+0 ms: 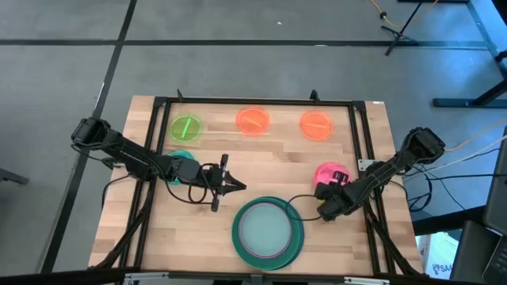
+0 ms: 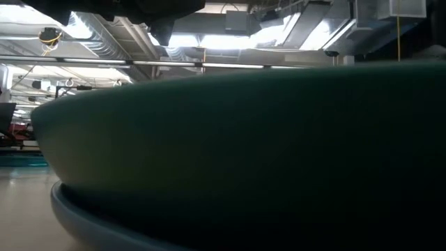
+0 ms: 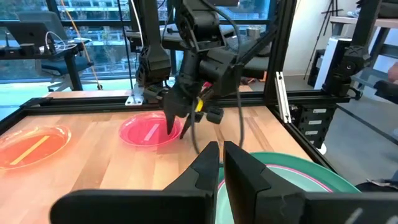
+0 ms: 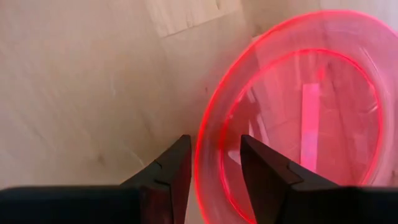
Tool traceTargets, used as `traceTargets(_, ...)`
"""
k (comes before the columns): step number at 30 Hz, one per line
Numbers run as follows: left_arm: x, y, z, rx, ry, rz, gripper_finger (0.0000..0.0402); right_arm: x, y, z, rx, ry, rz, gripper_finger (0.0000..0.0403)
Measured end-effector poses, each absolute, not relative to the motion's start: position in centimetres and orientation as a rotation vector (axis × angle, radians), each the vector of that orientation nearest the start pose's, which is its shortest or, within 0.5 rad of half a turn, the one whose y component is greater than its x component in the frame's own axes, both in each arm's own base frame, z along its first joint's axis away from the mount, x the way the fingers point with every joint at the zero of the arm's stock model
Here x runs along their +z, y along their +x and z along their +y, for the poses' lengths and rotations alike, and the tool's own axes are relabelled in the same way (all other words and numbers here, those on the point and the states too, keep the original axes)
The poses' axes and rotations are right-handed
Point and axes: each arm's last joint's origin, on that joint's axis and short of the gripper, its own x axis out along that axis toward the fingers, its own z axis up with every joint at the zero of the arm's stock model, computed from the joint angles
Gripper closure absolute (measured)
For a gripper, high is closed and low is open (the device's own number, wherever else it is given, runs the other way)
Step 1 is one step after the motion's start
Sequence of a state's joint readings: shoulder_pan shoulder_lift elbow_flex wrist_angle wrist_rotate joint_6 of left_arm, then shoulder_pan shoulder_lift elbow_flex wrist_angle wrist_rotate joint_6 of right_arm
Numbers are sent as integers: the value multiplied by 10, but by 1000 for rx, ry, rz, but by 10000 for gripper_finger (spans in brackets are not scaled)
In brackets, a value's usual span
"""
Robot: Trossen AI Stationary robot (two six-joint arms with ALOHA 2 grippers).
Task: Stack plastic plates
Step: Stack the light pink plate on top of the gray plate
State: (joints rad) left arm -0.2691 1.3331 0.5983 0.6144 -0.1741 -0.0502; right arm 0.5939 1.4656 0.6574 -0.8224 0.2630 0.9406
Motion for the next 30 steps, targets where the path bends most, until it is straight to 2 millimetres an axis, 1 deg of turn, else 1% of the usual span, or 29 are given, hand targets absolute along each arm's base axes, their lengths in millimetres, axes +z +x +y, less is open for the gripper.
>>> traceTargets(2,228,267,-68,-91,-23,122,383,134,170,103,-444,89,1411,277)
traceTargets(4,228,267,-68,-91,-23,122,383,134,171,102,-437,91,1414,292)
traceTargets(11,228,267,-68,-92,-23,122,383,133,173,104,-378,59,1403,381)
traceTargets(13,228,267,-68,-92,-23,122,383,133,174,104,-356,34,1396,396)
traceTargets(18,228,267,-68,-92,-23,122,383,133,177,106,-329,14,1362,386)
traceTargets(22,228,267,-68,-92,-23,122,383,134,182,108,-322,28,1323,393)
traceTargets(25,228,267,-68,-92,-23,122,383,138,187,111,-294,28,1290,400)
traceTargets(30,228,267,-68,-92,-23,123,383,147,201,120,-204,25,1196,398)
